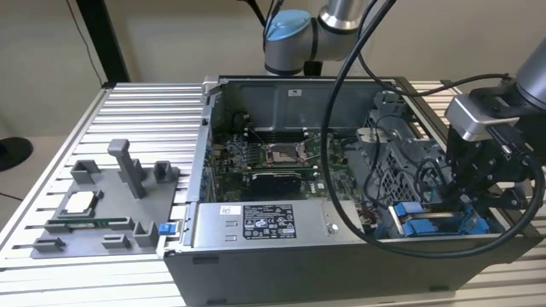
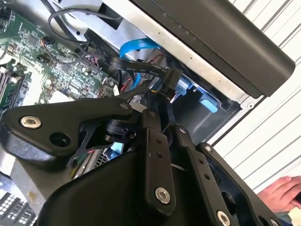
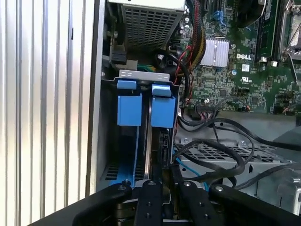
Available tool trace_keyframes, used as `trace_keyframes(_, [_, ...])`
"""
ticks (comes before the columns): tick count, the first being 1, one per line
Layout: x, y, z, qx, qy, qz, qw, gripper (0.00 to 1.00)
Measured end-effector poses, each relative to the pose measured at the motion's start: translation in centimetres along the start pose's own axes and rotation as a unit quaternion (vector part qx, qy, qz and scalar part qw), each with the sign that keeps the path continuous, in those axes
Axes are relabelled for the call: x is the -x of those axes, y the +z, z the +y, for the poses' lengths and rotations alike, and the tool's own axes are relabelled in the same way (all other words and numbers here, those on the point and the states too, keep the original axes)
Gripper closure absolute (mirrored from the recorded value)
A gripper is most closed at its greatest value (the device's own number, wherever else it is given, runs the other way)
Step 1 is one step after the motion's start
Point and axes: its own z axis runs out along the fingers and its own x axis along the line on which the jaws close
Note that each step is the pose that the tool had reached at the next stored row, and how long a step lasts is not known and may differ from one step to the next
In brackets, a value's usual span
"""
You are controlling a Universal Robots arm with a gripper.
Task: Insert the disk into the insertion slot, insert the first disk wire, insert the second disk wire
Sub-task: 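Insert the first disk wire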
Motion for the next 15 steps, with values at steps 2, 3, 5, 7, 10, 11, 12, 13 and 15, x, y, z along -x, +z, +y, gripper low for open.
trace_keyframes(2, [0.02,0.05,0.00,-0.0002,0.000,0.0000,1.0000,1.00])
trace_keyframes(3, [0.02,0.07,0.00,-0.0003,0.000,0.0001,1.0000,1.00])
trace_keyframes(5, [0.03,0.13,0.00,-0.0007,0.000,0.0002,1.0000,1.00])
trace_keyframes(7, [0.04,0.19,0.00,-0.0010,0.001,0.0002,1.0000,1.00])
trace_keyframes(10, [0.04,0.29,0.00,-0.0013,0.001,0.0003,1.0000,1.00])
trace_keyframes(11, [0.04,0.33,0.00,-0.0013,0.001,0.0004,1.0000,1.00])
trace_keyframes(12, [0.04,0.37,0.00,-0.0014,0.002,0.0003,1.0000,1.00])
trace_keyframes(13, [0.03,0.41,0.00,-0.0015,0.003,0.0003,1.0000,1.00])
trace_keyframes(15, [0.02,0.48,-0.01,-0.0018,0.006,0.0002,1.0000,1.00])
